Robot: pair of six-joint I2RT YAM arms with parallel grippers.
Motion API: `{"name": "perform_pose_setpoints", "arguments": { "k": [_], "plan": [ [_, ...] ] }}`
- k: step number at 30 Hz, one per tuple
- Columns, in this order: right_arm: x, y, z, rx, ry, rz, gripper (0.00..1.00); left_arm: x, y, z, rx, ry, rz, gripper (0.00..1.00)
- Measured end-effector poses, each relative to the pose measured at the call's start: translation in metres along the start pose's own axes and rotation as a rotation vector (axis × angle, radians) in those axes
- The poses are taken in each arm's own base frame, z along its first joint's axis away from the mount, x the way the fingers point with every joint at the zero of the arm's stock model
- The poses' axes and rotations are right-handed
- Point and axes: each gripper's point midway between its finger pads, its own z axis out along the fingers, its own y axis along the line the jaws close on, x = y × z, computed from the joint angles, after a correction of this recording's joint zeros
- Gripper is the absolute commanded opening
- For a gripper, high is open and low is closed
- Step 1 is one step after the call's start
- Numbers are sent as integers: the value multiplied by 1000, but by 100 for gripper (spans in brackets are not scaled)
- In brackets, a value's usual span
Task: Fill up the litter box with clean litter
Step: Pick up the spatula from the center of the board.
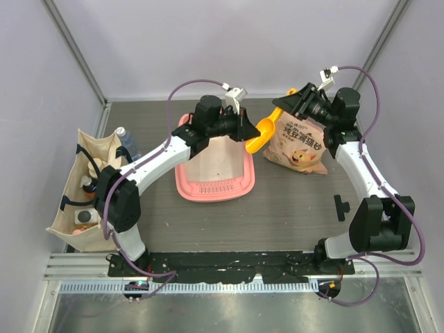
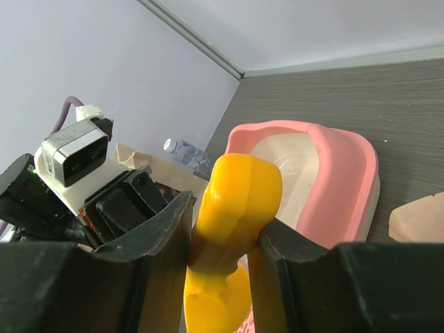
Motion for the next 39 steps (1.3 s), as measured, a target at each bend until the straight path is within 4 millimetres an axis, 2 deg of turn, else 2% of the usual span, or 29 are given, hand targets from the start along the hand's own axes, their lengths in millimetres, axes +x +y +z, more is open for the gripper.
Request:
{"name": "perform_pose_setpoints", "arguments": {
  "k": [2, 3, 4, 5, 6, 9, 10, 12, 15, 17, 19, 22, 26, 30, 34, 39],
  "plan": [
    [0, 0, 0, 0, 2, 7, 35, -1, 0, 0, 1, -2, 6, 0],
    [0, 0, 0, 0, 2, 11, 21, 0, 0, 0, 0, -2, 8, 0],
    [1, 0, 0, -1, 3, 17, 12, 0, 1, 1, 0, 0, 9, 0],
    [1, 2, 0, -4, 6, 33, 3, 1, 2, 2, -3, 1, 12, 11],
    [0, 1, 0, -2, 4, 23, 1, 2, 3, 2, -1, 4, 10, 43],
    [-5, -4, -1, 8, 3, 4, 2, 1, 4, 4, -4, 9, 29, 75],
    [-10, -8, -3, 16, -2, -5, 1, -1, 5, 4, -10, 8, 35, 78],
    [-36, -16, -11, 43, -38, -38, 1, -9, 10, 5, -26, -4, 60, 80],
    [-83, -36, -38, 117, -132, -93, 1, -27, 17, 8, -40, -28, 100, 80],
    [-124, -45, -67, 180, -219, -160, 2, -53, 26, 15, -40, -68, 131, 80],
    [-155, -52, -92, 237, -294, -215, 1, -73, 38, 24, -43, -101, 143, 80],
    [-187, -65, -123, 338, -391, -281, 2, -90, 58, 43, -36, -126, 139, 79],
    [-198, -87, -144, 503, -439, -356, 1, -90, 81, 80, -13, -129, 117, 80],
    [-200, -99, -167, 687, -460, -431, 1, -62, 97, 115, -5, -85, 85, 84],
    [-197, -97, -192, 817, -477, -500, 1, -36, 96, 136, 10, -47, 35, 85],
    [-178, -103, -206, 894, -420, -519, 1, -40, 82, 153, 54, -76, 1, 81]
  ]
}}
